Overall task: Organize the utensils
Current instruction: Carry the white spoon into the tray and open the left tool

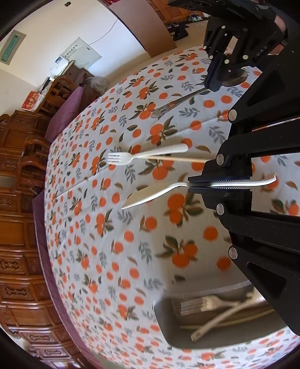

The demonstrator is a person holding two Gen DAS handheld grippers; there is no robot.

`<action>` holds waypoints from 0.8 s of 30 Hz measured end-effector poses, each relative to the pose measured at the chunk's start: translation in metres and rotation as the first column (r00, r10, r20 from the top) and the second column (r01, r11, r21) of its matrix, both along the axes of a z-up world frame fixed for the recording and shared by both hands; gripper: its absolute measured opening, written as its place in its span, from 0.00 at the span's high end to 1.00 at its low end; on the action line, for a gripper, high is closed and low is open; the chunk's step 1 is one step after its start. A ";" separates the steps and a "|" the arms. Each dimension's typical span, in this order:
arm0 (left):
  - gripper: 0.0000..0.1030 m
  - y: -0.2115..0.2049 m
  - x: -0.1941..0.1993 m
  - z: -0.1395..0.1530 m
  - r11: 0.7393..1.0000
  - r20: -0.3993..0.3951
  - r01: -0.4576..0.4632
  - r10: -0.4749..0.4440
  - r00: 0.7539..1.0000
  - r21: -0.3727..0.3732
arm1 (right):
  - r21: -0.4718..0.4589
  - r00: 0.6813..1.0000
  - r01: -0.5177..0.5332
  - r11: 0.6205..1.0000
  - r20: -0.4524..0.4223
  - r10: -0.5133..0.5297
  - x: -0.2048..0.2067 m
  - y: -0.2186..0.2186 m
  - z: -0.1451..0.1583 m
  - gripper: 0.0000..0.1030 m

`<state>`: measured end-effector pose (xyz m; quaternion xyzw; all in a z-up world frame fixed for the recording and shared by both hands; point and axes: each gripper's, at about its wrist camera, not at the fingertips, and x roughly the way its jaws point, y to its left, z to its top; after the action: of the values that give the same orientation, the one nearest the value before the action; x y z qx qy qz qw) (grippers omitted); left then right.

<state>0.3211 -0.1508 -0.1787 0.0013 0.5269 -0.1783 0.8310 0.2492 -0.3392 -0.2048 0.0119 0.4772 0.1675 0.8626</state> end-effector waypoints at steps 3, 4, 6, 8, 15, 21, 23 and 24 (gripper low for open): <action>0.98 0.014 -0.007 0.007 1.000 0.015 -0.009 0.009 1.000 0.002 | 0.000 1.000 -0.014 1.000 0.007 0.014 -0.002 0.012 0.005 0.93; 0.98 0.018 -0.010 0.009 1.000 0.019 -0.012 0.012 1.000 0.003 | 0.000 1.000 -0.020 1.000 0.009 0.020 -0.003 0.018 0.007 0.93; 0.98 0.028 -0.015 0.012 1.000 0.025 -0.019 0.019 1.000 0.006 | 0.000 1.000 -0.026 1.000 0.011 0.026 -0.005 0.024 0.009 0.93; 0.98 0.037 -0.018 0.013 1.000 0.027 -0.027 0.027 0.999 0.008 | 0.001 0.999 -0.036 0.999 0.013 0.036 -0.007 0.033 0.011 0.93; 0.98 0.073 -0.028 0.011 0.998 0.025 -0.069 0.069 0.997 0.011 | 0.007 0.998 -0.058 0.998 0.013 0.058 -0.009 0.055 0.015 0.93; 0.97 0.104 -0.030 0.006 0.993 0.019 -0.113 0.112 0.993 0.021 | 0.017 0.997 -0.078 0.997 0.012 0.077 -0.012 0.073 0.018 0.93; 0.98 0.115 -0.029 0.003 0.991 0.017 -0.128 0.127 0.992 0.030 | 0.018 0.996 -0.085 0.996 0.013 0.085 -0.012 0.079 0.019 0.93; 0.97 0.119 -0.029 0.001 0.990 0.016 -0.134 0.133 0.991 0.034 | 0.018 0.996 -0.088 0.996 0.014 0.088 -0.012 0.081 0.020 0.93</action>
<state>0.2922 -0.0314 -0.1777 -0.0181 0.5230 -0.1130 0.8446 0.2372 -0.2586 -0.1851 -0.0024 0.4702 0.2100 0.8572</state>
